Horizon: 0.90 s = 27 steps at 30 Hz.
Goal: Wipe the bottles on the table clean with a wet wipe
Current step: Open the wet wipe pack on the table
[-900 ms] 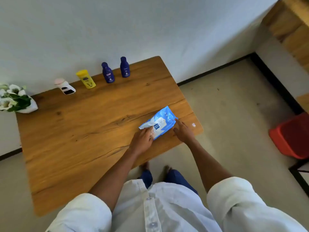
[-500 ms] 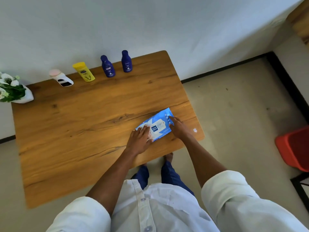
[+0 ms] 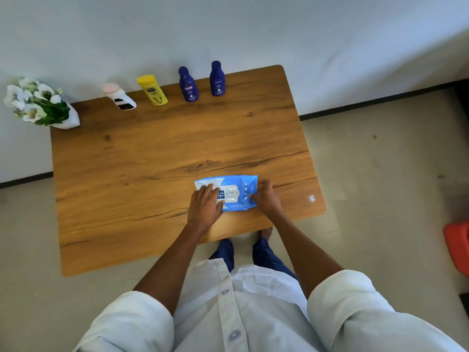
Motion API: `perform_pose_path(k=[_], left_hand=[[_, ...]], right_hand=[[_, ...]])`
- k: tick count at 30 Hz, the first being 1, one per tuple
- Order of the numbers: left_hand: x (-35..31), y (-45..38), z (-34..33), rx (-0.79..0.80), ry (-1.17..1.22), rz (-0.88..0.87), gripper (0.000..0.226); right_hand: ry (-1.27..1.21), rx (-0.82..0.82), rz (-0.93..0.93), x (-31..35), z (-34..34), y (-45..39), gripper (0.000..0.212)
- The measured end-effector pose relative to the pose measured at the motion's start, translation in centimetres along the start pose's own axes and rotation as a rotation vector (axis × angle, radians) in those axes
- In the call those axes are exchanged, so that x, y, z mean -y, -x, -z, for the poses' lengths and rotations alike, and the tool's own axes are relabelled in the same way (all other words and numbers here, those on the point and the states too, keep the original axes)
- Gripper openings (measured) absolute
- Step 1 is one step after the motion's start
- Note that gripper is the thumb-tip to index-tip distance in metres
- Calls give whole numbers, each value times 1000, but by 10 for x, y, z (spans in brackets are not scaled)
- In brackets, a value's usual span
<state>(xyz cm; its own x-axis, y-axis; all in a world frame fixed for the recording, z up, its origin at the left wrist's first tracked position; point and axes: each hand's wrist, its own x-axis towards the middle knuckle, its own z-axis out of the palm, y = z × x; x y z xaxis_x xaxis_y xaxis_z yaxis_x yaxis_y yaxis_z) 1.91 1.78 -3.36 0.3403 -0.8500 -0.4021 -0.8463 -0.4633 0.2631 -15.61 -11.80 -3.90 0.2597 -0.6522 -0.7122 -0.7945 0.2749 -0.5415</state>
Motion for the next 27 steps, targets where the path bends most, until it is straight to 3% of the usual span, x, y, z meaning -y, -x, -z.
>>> perform_pose_path(k=[1, 4, 5, 8, 11, 19, 27], left_hand=[[-1, 0, 1, -39, 24, -2, 43], [-13, -1, 3, -106, 164, 10, 29], [-17, -2, 3, -98, 257, 50, 27], [-28, -5, 0, -30, 497, 200, 27], [-30, -5, -6, -2, 554, 241, 29], [-30, -6, -5, -96, 764, 289, 32], [-35, -9, -5, -210, 899, 381, 20]], right_hand=[[-28, 2, -15, 1, -4, -3, 55], [-40, -20, -35, -4, -10, -9, 19], [-37, -21, -41, -3, -12, -11, 17], [-25, -16, -50, -1, -11, -9, 20], [-55, -1, -60, 0, -14, -11, 17], [-516, 62, -14, 16, -17, 6, 11], [-617, 148, 22, 26, -12, 10, 7]])
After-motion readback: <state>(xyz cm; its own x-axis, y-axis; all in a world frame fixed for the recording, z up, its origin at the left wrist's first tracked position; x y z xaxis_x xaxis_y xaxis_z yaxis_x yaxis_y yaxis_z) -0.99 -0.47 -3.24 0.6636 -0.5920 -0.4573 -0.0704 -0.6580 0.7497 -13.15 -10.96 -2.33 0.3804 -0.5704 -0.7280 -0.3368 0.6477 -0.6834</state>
